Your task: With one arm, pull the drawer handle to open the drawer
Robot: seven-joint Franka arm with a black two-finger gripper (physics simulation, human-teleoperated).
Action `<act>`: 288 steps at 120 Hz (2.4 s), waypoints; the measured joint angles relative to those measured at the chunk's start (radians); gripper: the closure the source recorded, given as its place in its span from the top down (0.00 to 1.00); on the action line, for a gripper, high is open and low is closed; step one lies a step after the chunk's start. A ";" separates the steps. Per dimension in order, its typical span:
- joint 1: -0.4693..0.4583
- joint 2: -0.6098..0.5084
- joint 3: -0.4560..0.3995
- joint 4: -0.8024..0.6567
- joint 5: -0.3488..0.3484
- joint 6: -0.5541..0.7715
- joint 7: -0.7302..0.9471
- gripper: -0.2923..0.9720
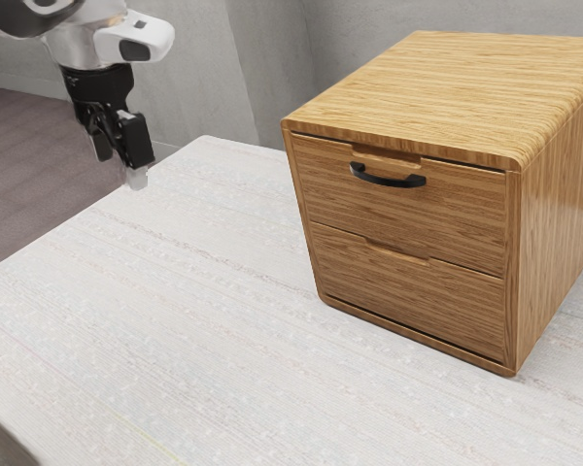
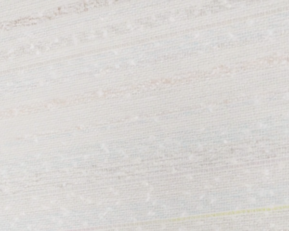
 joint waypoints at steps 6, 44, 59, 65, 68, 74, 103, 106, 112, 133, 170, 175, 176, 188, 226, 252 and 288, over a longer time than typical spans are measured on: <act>0.004 0.020 0.000 -0.001 -0.012 -0.005 0.019 0.77; -0.091 -0.071 0.008 -0.132 -0.045 -0.033 0.117 0.77; -0.101 -0.086 0.007 -0.148 -0.054 -0.009 0.219 0.77; -0.099 -0.087 0.005 -0.149 -0.051 0.012 0.273 0.77; -0.100 -0.089 0.005 -0.152 -0.047 0.028 0.301 0.77; -0.106 -0.094 0.006 -0.166 -0.039 0.067 0.358 0.77; -0.164 -0.195 0.007 -0.401 -0.025 0.328 0.587 0.77; -0.175 -0.200 0.007 -0.414 -0.025 0.355 0.608 0.77; -0.203 -0.205 0.007 -0.432 -0.025 0.405 0.652 0.77; -0.302 -0.248 0.009 -0.499 -0.027 0.512 0.794 0.77; -0.347 -0.263 0.009 -0.554 -0.023 0.680 0.966 0.77; -0.350 -0.261 0.009 -0.556 -0.023 0.697 0.984 0.77; -0.350 -0.261 0.009 -0.556 -0.023 0.700 0.987 0.77; -0.349 -0.230 0.004 -0.522 -0.023 0.729 1.023 0.77; -0.352 -0.179 0.003 -0.508 -0.020 0.828 1.105 0.77; -0.358 -0.117 0.003 -0.459 -0.020 0.856 1.152 0.77; -0.347 -0.070 0.009 -0.456 -0.019 0.868 1.179 0.77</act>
